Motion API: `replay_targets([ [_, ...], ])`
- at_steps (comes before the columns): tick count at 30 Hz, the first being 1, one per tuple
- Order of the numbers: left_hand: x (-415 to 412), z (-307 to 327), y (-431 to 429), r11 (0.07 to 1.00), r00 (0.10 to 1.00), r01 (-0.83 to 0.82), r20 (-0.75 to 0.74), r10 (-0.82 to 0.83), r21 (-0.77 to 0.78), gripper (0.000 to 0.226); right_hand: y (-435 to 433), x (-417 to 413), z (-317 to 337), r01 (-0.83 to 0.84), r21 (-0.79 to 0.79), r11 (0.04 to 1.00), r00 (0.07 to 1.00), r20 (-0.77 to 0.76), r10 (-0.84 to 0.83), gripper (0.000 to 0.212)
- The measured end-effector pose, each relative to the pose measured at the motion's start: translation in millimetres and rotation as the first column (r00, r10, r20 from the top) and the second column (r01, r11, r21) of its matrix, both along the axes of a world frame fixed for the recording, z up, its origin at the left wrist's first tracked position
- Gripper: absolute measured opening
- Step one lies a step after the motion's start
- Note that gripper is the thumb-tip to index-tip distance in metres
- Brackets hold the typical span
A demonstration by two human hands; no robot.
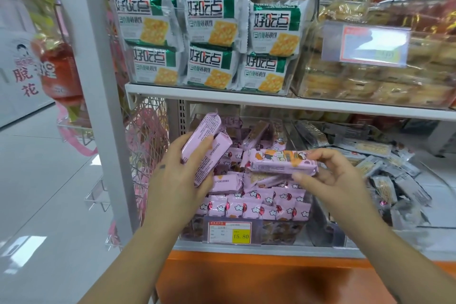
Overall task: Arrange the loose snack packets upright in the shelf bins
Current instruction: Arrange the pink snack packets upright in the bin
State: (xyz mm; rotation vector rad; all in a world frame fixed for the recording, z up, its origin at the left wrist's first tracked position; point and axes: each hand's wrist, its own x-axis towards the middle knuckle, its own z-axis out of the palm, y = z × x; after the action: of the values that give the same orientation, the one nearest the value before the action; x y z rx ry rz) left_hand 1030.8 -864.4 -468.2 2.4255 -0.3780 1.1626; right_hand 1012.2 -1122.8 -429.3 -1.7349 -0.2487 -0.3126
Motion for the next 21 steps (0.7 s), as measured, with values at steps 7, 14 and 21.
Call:
replay_targets([
  [7,-1.8,2.1,1.8,1.0,1.0,0.016,-0.006,-0.016,-0.011,0.08,16.5,14.5,19.6,0.025,0.505,0.862,0.911,-0.367,0.189,0.027],
  [14,-0.7,2.6,5.2,1.0,1.0,0.007,-0.014,-0.007,-0.012,0.079,27.2,11.0,33.1,-0.169,0.47,0.866,0.728,-0.533,0.432,0.042],
  [21,0.0,0.4,6.2,0.999,1.0,0.003,-0.02,-0.004,-0.041,0.081,55.5,38.3,43.9,-0.192,0.036,0.981,0.857,-0.481,0.185,0.048],
])
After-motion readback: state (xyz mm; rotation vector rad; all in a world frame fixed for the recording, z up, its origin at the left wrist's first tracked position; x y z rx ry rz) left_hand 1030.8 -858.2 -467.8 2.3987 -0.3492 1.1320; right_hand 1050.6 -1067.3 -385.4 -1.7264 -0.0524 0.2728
